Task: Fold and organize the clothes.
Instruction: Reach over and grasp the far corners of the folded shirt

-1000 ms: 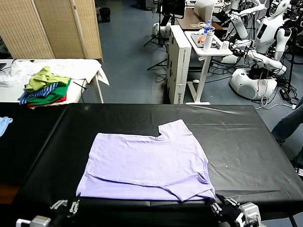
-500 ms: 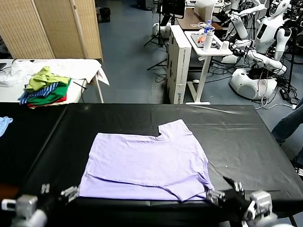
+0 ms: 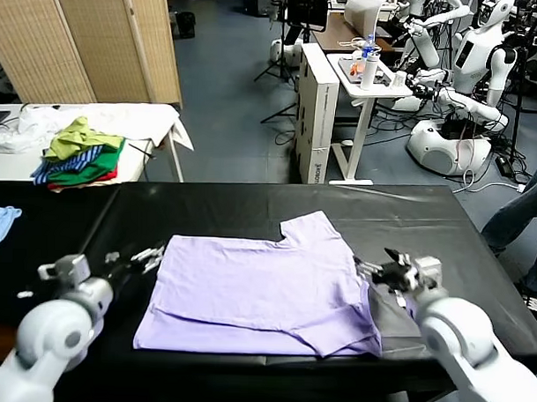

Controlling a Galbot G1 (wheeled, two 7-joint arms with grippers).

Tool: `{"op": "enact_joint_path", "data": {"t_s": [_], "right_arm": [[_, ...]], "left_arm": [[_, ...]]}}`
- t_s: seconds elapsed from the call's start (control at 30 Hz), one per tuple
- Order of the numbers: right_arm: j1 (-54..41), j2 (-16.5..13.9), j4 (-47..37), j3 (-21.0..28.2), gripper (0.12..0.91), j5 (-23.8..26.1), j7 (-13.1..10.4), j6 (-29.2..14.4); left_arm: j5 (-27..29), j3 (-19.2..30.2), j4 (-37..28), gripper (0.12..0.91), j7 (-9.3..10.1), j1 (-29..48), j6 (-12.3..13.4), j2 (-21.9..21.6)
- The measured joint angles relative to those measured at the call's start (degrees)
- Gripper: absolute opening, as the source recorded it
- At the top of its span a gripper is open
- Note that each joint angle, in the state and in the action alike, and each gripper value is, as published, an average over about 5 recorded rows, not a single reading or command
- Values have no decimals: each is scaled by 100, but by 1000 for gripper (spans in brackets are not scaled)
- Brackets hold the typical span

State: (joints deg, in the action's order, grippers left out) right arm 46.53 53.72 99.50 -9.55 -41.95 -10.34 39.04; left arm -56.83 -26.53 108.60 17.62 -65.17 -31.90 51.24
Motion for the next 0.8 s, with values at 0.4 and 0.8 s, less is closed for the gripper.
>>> {"op": "enact_joint_path", "data": {"t_s": [0.4,0.8], "right_arm": [[-835,517,-1181,538,907,216,27,-27],[-1104,761,-1618,753,907,243,111,-33]], "left_arm": [[345,767,-1218,907,-304,1087,-45,188],[470,922,-1538,907,-344,1217,-52,269]]}}
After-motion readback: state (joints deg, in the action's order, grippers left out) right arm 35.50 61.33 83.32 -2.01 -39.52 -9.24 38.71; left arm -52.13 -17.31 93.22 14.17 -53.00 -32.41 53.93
